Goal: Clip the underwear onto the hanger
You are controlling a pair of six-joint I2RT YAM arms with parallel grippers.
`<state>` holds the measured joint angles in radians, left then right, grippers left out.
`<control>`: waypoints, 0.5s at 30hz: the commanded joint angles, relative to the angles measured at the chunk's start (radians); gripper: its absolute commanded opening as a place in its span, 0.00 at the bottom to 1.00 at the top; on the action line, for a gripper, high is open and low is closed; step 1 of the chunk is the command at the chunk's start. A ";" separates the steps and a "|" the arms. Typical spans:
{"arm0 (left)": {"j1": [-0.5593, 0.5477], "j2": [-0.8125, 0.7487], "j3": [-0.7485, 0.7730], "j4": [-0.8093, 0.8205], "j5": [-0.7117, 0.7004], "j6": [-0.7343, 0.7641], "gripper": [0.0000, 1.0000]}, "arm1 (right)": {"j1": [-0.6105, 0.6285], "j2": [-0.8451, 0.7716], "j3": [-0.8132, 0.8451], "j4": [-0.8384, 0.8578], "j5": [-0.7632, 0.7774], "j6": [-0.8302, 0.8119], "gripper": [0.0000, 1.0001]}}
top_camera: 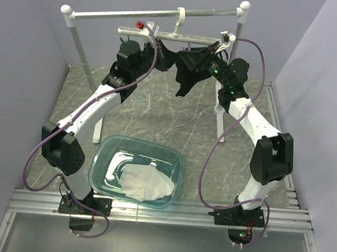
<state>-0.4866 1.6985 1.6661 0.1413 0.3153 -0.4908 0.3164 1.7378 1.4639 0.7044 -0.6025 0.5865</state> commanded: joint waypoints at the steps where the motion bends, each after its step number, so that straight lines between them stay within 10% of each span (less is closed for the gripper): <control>1: 0.003 -0.031 0.003 0.032 -0.013 0.017 0.00 | 0.003 -0.052 0.000 0.013 -0.002 0.019 0.67; 15: 0.002 -0.037 -0.014 0.014 -0.012 0.037 0.01 | -0.008 -0.075 0.010 -0.045 0.050 0.049 0.96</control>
<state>-0.4866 1.6985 1.6623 0.1421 0.3092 -0.4816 0.3134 1.7229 1.4639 0.6704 -0.5842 0.6243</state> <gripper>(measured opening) 0.012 0.960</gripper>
